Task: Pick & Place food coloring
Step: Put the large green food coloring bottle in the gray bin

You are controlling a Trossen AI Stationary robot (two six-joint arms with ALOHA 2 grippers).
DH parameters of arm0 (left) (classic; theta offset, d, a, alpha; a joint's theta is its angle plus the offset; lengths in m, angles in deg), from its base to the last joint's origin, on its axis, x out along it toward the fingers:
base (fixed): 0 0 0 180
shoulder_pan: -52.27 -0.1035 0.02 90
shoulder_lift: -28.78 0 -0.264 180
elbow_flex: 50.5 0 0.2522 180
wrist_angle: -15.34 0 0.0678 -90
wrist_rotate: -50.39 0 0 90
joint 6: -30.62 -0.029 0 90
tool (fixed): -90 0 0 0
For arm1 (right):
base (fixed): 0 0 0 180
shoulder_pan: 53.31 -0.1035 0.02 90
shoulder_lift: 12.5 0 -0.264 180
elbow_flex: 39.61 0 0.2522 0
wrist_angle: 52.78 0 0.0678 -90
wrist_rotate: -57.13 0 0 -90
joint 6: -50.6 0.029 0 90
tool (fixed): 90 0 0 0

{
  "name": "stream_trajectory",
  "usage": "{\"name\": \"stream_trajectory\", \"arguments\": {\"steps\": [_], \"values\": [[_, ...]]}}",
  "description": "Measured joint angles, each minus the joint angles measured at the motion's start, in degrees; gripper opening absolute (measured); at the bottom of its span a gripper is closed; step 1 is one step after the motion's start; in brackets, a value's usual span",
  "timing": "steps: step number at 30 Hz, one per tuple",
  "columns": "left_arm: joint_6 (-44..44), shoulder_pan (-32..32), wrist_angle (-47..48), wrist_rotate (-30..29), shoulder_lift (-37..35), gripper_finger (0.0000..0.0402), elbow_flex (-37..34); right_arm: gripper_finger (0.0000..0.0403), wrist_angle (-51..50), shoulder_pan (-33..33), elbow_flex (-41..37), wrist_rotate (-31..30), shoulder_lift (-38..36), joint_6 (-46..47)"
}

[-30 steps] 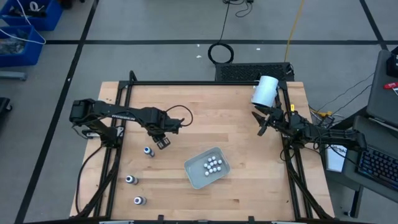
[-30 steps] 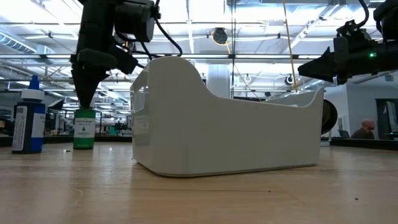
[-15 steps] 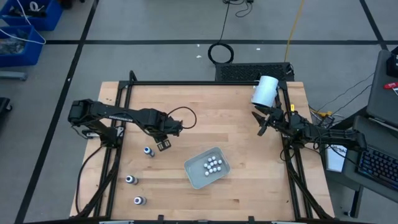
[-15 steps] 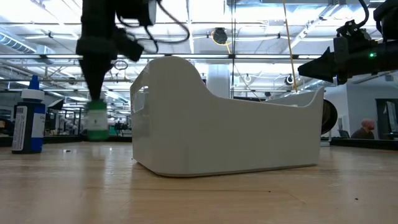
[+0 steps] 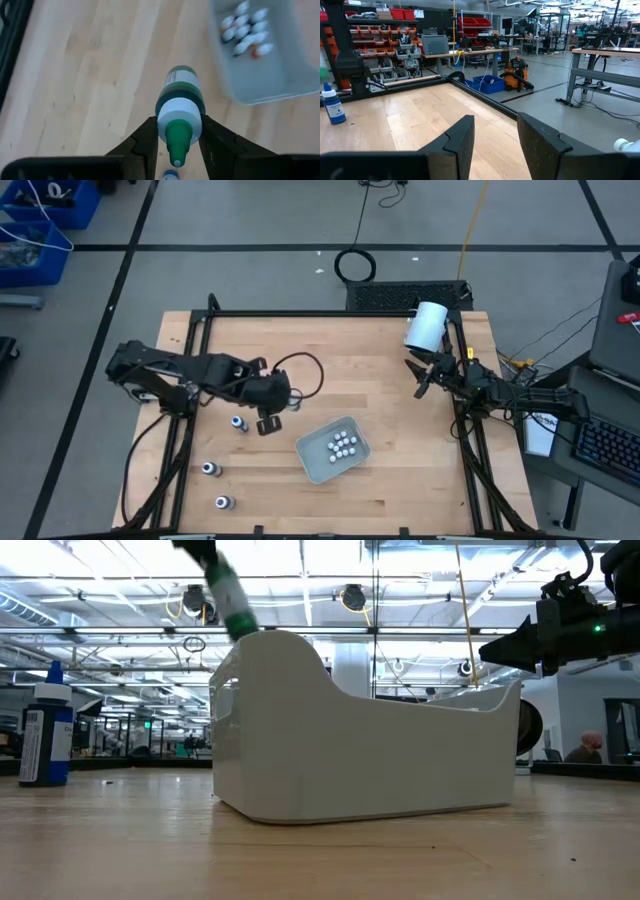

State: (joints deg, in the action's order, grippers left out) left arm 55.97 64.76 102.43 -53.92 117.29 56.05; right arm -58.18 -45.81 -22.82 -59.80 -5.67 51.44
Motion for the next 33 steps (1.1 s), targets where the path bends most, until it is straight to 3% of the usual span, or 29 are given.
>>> {"name": "stream_trajectory", "arguments": {"steps": [5, 12, 20, 33], "values": [[-0.97, 3.27, 0.34, -0.91, 2.39, 0.0121, 4.93, 0.0141, 0.00, 0.00, -0.01, 0.00, -0.01, 0.00], [-9.35, 5.83, 3.92, 7.93, 15.00, 0.0121, 14.72, 0.0141, 0.01, 0.00, -0.01, 0.01, -0.01, 0.00], [-14.32, 7.71, 11.12, 8.70, 27.18, 0.0121, 29.43, 0.0141, 0.02, 0.00, 0.00, 0.00, 0.00, 0.00], [-17.21, 7.70, 11.71, 7.75, 33.54, 0.0121, 29.62, 0.0141, 0.02, 0.00, 0.00, 0.01, -0.01, 0.00]]}}
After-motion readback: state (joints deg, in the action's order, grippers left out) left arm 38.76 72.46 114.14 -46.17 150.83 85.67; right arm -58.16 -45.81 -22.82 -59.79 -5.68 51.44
